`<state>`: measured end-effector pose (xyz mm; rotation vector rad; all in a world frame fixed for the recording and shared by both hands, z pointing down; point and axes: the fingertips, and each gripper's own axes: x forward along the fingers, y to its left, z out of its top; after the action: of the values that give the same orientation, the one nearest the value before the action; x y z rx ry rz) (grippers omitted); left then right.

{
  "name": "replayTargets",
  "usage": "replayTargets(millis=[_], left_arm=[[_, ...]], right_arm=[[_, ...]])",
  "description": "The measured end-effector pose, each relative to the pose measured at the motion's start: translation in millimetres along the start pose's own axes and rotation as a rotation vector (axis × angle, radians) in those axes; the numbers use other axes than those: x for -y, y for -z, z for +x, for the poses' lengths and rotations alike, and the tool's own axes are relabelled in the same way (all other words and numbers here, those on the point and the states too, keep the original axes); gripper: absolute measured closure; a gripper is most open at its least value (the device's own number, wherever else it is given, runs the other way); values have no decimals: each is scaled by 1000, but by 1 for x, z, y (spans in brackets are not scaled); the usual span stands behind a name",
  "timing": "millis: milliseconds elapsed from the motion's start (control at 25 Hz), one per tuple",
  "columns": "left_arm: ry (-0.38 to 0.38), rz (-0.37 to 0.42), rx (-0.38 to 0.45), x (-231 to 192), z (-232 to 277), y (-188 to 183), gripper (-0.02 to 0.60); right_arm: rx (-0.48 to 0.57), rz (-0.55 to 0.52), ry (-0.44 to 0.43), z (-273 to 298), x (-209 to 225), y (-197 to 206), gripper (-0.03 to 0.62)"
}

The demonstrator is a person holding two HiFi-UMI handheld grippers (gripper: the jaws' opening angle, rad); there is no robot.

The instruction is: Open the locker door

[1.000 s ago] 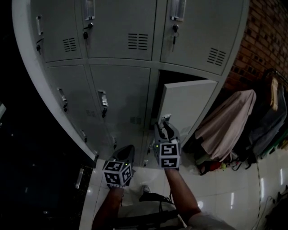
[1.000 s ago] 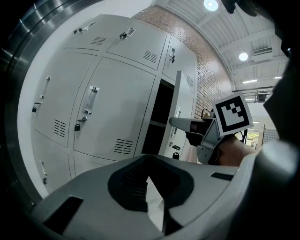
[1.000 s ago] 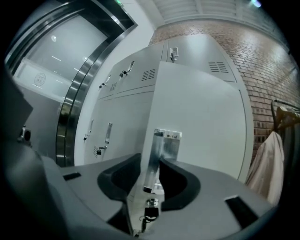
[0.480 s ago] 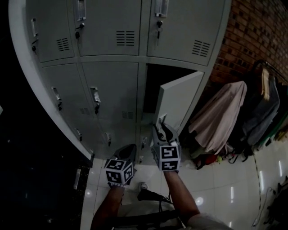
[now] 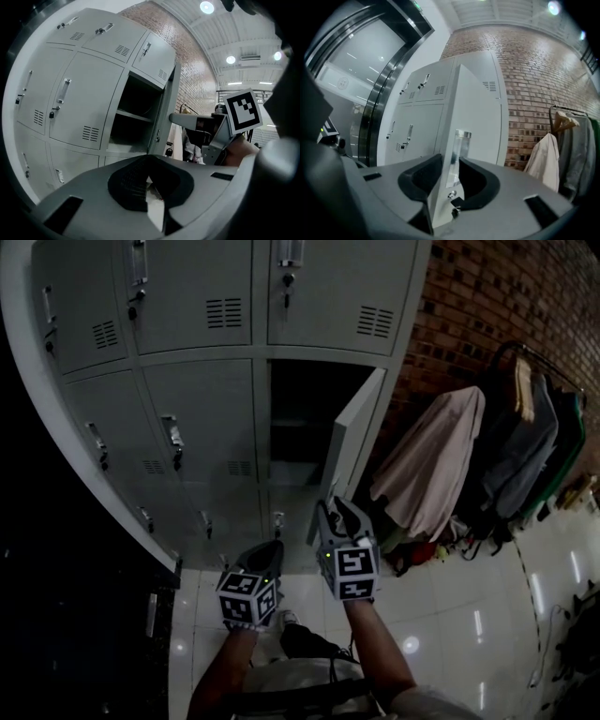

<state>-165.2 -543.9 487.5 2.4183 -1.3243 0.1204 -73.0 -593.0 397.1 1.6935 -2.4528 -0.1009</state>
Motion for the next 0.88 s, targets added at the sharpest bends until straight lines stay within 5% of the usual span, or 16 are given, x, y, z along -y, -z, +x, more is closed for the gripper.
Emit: replayTargets(millis=[200,640,880], left_arm=[[29,5,-11,23,0,7,583],[43,27,-18,62,16,14,583],[27,23,-22,93,31,17,583]], right_arm=[[-3,3,24,-26,17,5,524],[16,42,104,-72,79,21,530],[29,112,65,-88,122,31,533]])
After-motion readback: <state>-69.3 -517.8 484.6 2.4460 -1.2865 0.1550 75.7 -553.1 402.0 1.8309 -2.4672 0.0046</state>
